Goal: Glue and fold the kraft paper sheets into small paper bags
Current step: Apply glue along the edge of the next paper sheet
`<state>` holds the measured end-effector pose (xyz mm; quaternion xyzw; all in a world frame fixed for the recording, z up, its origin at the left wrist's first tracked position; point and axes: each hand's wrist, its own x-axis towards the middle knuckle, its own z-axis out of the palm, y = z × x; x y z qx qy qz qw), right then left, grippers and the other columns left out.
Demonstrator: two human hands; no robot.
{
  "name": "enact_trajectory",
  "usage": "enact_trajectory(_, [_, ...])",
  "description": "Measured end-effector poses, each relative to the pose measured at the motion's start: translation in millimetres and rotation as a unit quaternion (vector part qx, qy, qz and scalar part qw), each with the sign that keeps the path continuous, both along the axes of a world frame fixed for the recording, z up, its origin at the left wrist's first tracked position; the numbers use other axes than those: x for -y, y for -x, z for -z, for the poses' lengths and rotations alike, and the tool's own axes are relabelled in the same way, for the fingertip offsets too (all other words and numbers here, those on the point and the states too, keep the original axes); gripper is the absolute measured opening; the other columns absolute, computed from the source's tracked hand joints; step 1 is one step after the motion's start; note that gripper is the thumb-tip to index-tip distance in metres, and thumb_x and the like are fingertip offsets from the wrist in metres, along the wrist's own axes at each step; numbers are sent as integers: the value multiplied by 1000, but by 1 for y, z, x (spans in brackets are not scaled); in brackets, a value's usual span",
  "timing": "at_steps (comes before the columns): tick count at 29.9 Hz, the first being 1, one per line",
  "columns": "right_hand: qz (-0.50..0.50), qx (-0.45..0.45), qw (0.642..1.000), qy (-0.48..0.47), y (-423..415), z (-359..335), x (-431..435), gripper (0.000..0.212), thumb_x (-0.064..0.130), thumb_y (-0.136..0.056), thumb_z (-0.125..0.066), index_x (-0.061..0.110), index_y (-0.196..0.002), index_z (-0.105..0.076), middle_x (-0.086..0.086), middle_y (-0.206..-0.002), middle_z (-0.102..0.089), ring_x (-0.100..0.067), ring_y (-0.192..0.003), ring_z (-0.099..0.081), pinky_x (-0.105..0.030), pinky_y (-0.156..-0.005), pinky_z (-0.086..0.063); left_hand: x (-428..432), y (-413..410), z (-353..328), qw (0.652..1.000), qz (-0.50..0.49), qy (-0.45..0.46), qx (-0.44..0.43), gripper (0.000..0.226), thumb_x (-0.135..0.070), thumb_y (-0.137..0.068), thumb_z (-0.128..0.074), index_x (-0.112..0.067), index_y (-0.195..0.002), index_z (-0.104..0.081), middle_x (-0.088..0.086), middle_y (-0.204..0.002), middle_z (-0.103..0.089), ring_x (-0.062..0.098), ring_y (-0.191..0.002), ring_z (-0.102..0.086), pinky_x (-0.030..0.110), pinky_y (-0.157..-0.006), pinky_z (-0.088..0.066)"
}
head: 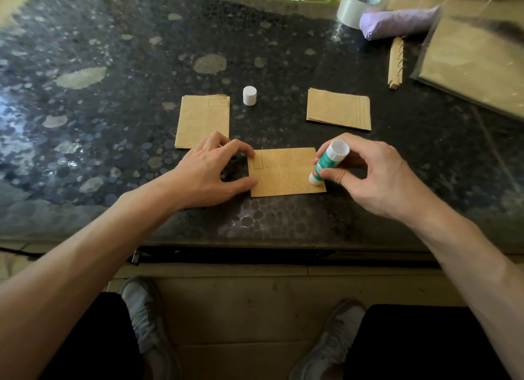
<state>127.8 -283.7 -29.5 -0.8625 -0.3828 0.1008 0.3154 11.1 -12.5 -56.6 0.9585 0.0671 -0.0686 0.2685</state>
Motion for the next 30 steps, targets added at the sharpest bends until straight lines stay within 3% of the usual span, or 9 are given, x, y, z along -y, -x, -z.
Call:
enact_trajectory(3, [15,22,1000,-12,1,1,1,32,49,-87,-74,25,-108,-67,14,-103,-71,-8,-99,-68,-42,-89,-58,1,0,3,1000,-8,-4,17,56,-62,-85,-61,-39,-135,-51,-3,-126,-41,15,-121,-42,37,-110,-37])
enact_trajectory(8, [44,45,998,-20,3,2,0,41,60,-82,-73,24,-100,-66,14,-97,-71,-3,-93,-67,-35,-84,-58,3,1,6,999,-11,-19,29,63,-67,-80,-62,-38,-135,-51,-4,-126,-42,11,-118,-40,33,-107,-33])
enact_trajectory(13, [45,18,999,-12,4,2,1,39,61,-81,-73,26,-96,-66,17,-93,-70,0,-91,-68,-27,-80,-58,4,1,7,999,-14,-28,25,73,-74,-72,-63,-40,-135,-49,-4,-128,-41,13,-121,-40,34,-106,-32])
enact_trajectory(16, [41,-19,999,-18,5,0,3,36,58,-81,-75,25,-93,-68,15,-91,-71,-3,-90,-69,-29,-78,-59,4,1,6,999,-14,-26,24,76,-76,-69,-64,-40,-134,-49,-4,-128,-41,15,-123,-42,37,-107,-35])
enact_trajectory(19, [73,-52,991,-103,5,-3,5,31,45,-87,-77,16,-97,-72,8,-92,-73,-9,-89,-71,-30,-77,-59,4,2,5,999,-15,-20,32,76,-76,-66,-65,-40,-132,-50,-5,-125,-43,14,-119,-44,37,-105,-40])
enact_trajectory(23, [171,-92,956,-218,3,-8,2,31,42,-90,-78,14,-103,-72,1,-94,-73,-15,-87,-70,-30,-75,-58,4,3,3,999,-27,10,44,72,-68,-66,-75,-40,-127,-49,-7,-122,-45,10,-112,-47,38,-98,-48])
enact_trajectory(30, [241,-406,833,-289,-2,-15,-17,38,12,-89,-79,12,-125,-66,-9,-107,-79,-21,-100,-77,-37,-91,-61,1,3,-4,999,-20,32,30,66,-62,-67,-76,-38,-123,-51,-9,-122,-46,10,-109,-51,41,-96,-52])
